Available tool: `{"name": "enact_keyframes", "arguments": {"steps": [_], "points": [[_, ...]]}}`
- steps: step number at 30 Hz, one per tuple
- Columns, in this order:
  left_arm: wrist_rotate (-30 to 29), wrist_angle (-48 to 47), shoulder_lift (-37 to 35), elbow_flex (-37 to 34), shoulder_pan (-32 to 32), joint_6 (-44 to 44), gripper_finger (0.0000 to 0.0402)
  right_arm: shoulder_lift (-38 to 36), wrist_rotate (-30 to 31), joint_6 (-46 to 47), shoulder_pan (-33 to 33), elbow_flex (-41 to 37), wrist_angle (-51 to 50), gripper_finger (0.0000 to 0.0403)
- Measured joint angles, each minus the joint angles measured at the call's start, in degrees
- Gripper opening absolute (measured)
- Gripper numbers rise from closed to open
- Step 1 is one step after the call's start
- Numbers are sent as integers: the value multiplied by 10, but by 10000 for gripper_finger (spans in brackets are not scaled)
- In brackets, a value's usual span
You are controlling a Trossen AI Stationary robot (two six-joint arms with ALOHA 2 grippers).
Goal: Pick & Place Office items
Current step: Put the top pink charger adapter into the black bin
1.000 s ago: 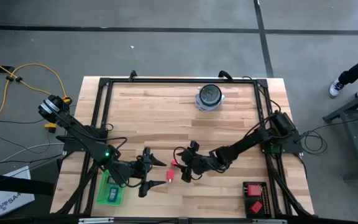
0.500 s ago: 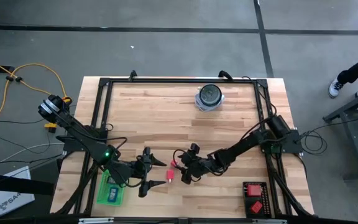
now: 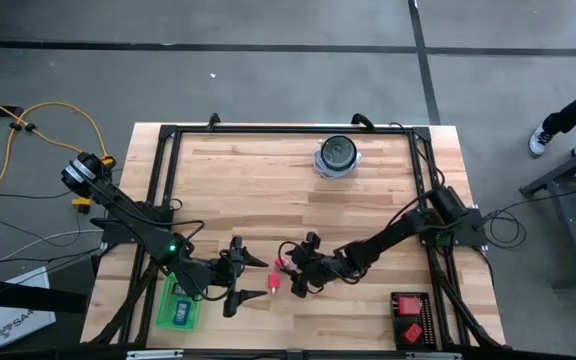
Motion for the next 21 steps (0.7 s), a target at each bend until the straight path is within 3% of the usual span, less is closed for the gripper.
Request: {"name": "enact_keyframes", "arguments": {"steps": [21], "points": [[0, 0, 0, 0, 0, 0, 317, 54, -2, 14, -4, 6, 32, 229]]}}
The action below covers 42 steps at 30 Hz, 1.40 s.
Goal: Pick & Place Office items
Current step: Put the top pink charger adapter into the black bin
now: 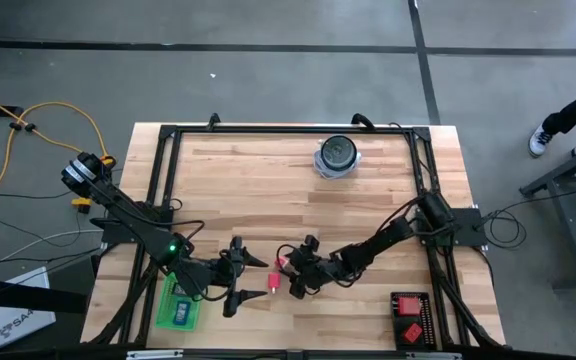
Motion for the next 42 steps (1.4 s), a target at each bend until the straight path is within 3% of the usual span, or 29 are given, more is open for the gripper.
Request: {"name": "enact_keyframes", "arguments": {"steps": [18, 34, 42], "points": [[0, 13, 0, 0, 0, 0, 317, 11, -3, -2, -8, 19, 4, 227], [0, 13, 0, 0, 0, 0, 317, 11, -3, -2, -8, 19, 4, 137], [0, 13, 0, 0, 0, 0, 317, 11, -3, -2, -8, 19, 5, 136]]}}
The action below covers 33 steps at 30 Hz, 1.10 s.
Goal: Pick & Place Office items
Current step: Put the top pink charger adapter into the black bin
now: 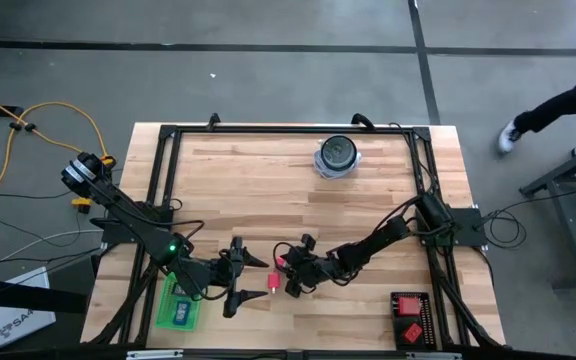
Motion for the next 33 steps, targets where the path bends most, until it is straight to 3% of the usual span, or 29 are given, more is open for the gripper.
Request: {"name": "enact_keyframes", "arguments": {"steps": [16, 33], "points": [[0, 0, 0, 0, 0, 0, 317, -7, -11, -24, 0, -1, -5, 123], [0, 5, 0, 0, 0, 0, 317, -171, -85, -129, 9, 0, -194, 121]]}}
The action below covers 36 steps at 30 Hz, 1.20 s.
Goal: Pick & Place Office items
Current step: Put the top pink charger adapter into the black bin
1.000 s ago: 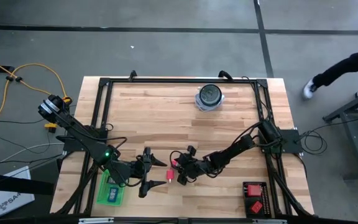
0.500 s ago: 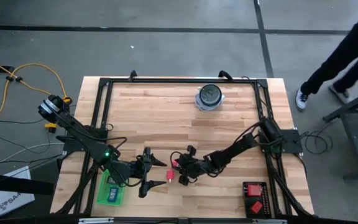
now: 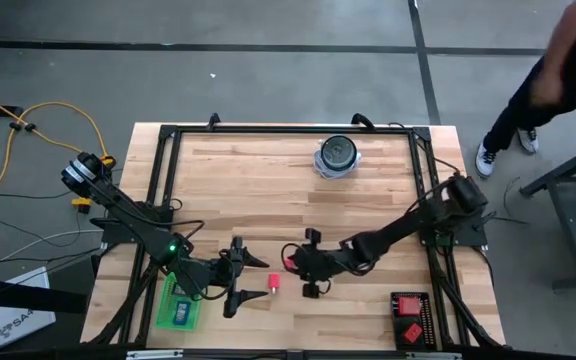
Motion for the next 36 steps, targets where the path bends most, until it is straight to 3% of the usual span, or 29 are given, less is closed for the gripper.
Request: {"name": "enact_keyframes", "arguments": {"steps": [12, 25, 36], "points": [[0, 10, 0, 0, 0, 0, 317, -100, -1, -8, 80, 1, -185, 119], [0, 9, 0, 0, 0, 0, 317, -154, -30, 208, 207, -1, -412, 120], [0, 8, 0, 0, 0, 0, 317, -175, -151, 389, 271, -1, -508, 119]]}}
